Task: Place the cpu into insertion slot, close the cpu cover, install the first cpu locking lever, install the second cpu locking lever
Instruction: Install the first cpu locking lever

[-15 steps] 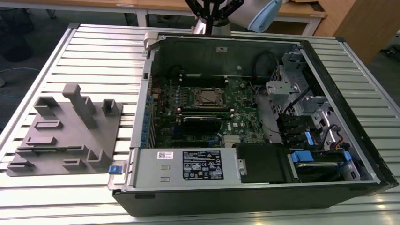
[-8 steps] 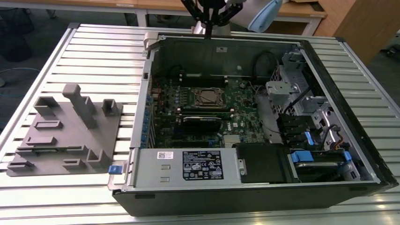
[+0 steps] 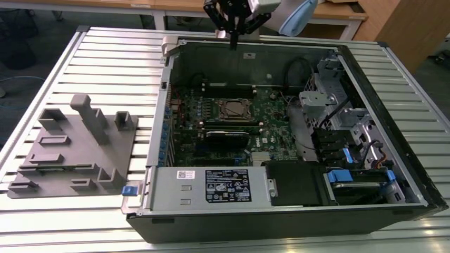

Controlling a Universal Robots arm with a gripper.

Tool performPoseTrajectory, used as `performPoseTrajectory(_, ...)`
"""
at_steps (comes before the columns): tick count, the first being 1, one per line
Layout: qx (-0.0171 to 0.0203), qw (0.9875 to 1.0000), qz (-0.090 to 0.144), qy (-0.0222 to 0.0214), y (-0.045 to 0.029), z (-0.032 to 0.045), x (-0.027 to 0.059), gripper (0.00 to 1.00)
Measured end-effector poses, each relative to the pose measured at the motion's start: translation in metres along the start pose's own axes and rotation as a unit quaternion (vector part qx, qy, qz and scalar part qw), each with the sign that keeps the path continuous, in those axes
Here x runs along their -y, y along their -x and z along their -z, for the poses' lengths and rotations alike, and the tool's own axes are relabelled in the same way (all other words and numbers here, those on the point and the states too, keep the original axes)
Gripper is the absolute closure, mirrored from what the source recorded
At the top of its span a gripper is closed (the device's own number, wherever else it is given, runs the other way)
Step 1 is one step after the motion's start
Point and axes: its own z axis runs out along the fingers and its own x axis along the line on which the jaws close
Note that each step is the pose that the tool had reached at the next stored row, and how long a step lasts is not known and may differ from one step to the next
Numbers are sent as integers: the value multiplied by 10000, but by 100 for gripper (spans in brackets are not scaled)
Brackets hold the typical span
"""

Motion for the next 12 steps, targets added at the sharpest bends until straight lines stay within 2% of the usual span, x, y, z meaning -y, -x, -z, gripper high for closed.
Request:
performPoseTrajectory(6, 0, 10000, 0, 0, -1, -108, 7, 89)
performPoseTrajectory(12, -1, 10000, 0, -1, 3, -117, 7, 89)
